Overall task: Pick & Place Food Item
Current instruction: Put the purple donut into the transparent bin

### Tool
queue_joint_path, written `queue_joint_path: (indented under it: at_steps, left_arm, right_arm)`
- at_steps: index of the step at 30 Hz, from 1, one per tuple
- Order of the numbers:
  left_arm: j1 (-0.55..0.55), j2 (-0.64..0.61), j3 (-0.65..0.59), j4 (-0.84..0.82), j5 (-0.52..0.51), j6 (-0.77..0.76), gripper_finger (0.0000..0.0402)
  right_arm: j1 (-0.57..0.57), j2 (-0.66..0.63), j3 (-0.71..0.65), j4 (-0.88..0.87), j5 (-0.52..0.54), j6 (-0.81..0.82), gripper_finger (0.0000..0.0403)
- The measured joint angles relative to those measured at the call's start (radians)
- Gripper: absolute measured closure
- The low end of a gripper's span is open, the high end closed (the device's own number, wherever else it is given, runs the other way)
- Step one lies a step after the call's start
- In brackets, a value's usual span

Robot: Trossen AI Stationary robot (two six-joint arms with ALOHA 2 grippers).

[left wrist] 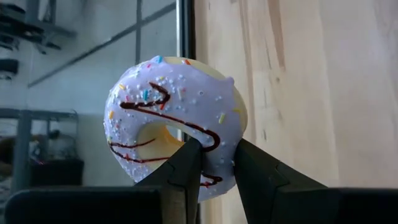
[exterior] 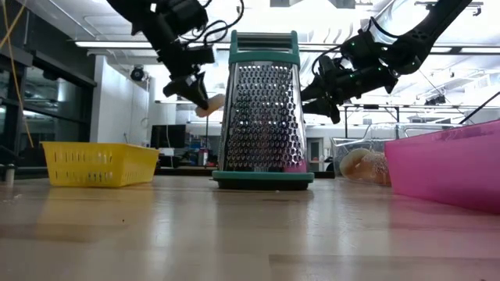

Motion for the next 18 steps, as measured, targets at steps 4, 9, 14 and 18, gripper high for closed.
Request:
queue_joint_path:
  at_steps: [4, 9, 14, 18]
  left_arm:
    - [0.0, 0.0, 0.0, 0.03, 0.0, 0.06, 0.0319]
    - [0.0, 0.0, 0.0, 0.074, 0.001, 0.077, 0.0319]
    - [0.0, 0.0, 0.0, 0.11, 0.0, 0.128, 0.0319]
    - [0.0, 0.0, 0.0, 0.164, 0.001, 0.146, 0.0319]
  right_arm:
    - [0.0, 0.0, 0.0, 0.051, 0.0, 0.091, 0.0229]
    - [0.0, 0.0, 0.004, 0.111, 0.001, 0.146, 0.0229]
    - [0.029, 0.0, 0.057, 0.1, 0.034, 0.162, 0.0229]
    - [0.049, 0.0, 0.102, 0.1, 0.033, 0.162, 0.0229]
